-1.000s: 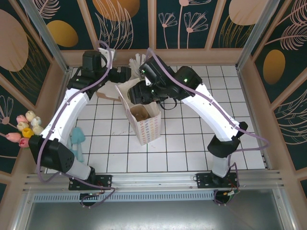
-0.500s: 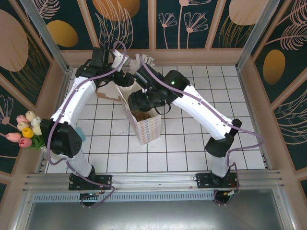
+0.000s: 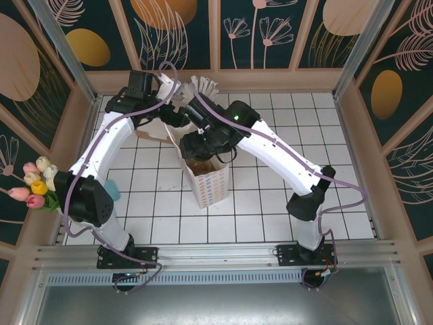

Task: Pack the takeout coffee

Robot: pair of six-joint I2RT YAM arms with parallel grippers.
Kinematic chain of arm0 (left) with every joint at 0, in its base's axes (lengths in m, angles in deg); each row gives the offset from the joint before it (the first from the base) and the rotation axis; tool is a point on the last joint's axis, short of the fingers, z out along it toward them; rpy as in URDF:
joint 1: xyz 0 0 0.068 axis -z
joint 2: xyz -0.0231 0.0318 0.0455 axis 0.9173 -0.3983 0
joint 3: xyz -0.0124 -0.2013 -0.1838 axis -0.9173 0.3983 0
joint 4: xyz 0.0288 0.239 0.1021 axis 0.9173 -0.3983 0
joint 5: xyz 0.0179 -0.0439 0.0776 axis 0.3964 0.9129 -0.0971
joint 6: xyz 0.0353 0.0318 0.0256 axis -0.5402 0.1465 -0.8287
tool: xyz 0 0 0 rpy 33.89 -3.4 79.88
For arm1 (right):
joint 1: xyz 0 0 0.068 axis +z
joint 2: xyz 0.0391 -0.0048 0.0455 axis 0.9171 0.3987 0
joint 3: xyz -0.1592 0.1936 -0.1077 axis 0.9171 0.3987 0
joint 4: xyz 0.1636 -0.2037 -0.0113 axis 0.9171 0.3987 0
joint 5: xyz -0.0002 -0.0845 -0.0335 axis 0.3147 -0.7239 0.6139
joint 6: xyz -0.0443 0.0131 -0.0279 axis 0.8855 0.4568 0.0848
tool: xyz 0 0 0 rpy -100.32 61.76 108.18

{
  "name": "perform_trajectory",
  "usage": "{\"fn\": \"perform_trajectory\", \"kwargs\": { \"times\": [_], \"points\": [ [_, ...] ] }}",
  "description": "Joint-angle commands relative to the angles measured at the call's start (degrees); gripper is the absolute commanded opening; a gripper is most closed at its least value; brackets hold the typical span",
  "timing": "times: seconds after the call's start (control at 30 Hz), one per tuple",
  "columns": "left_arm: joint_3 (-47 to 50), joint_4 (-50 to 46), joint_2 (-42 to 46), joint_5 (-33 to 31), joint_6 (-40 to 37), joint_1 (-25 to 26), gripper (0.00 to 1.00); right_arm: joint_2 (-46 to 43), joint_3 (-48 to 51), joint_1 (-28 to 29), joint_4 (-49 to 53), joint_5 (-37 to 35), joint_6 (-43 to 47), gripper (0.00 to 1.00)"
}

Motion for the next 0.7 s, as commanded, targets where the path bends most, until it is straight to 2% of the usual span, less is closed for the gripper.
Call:
{"fn": "perform_trajectory", "kwargs": {
  "times": [0.0, 0.13, 0.23, 0.53, 0.67],
  "points": [
    [0.74, 0.72, 2.32, 2.47, -2.03, -0.18, 0.94, -5.04, 1.77, -0.14, 1.06, 1.28, 1.23, 0.60],
    [2.15, 2.56, 3.69, 0.98, -2.59, -0.14, 0.98, -8.26, 4.07, -0.31, 1.10, 0.84, -0.01, 0.60],
    [1.79, 2.34, 3.74, 2.85, -3.73, -0.17, 0.98, -9.67, 5.03, -0.44, 1.07, 0.33, -0.43, 0.60],
    [2.23, -1.26, 3.77, 8.43, -13.36, -0.17, 0.98, -2.66, 0.92, -0.16, 1.07, 2.91, 0.99, 0.59],
    [2.06, 0.79, 4.02, 6.14, -11.65, -0.17, 0.99, -1.20, 1.34, -0.02, 1.08, 2.78, 1.31, 0.59]
  ]
}}
